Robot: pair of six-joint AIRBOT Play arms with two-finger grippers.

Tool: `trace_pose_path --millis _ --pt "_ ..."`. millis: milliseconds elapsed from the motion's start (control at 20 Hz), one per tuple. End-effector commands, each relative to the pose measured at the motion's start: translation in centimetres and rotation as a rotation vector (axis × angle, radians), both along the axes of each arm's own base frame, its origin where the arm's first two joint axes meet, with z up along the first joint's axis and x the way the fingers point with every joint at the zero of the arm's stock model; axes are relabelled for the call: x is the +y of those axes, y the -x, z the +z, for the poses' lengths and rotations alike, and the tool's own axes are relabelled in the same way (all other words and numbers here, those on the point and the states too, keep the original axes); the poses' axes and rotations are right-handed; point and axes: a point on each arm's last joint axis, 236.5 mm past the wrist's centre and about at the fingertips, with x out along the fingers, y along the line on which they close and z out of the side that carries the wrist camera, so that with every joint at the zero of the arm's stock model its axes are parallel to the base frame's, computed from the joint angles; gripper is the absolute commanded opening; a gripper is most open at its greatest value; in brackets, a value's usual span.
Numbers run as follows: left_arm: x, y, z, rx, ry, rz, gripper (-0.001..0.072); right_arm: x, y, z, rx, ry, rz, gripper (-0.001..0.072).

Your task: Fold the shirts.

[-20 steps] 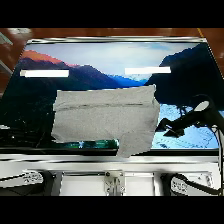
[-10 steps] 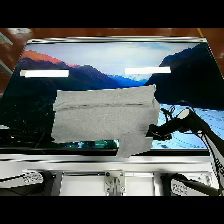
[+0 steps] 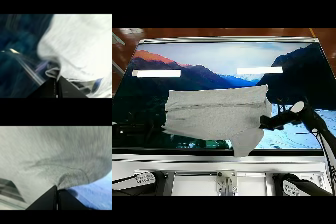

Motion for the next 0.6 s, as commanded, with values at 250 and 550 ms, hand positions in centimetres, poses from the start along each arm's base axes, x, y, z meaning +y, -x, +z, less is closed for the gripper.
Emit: trace_pose_path --millis 250,550 --pt "1.0 -16.7 11.1 -0.38 -0.18 0.088 0.0037 -1.0 -15.8 9.1 -0.325 -0.005 -0.168 0.0056" --pt "1.2 -22.9 10.2 -0.333 -0.109 0.131 0.0037 -1.9 -24.3 5.9 -0.361 -0.007 -0.25 0.0056"
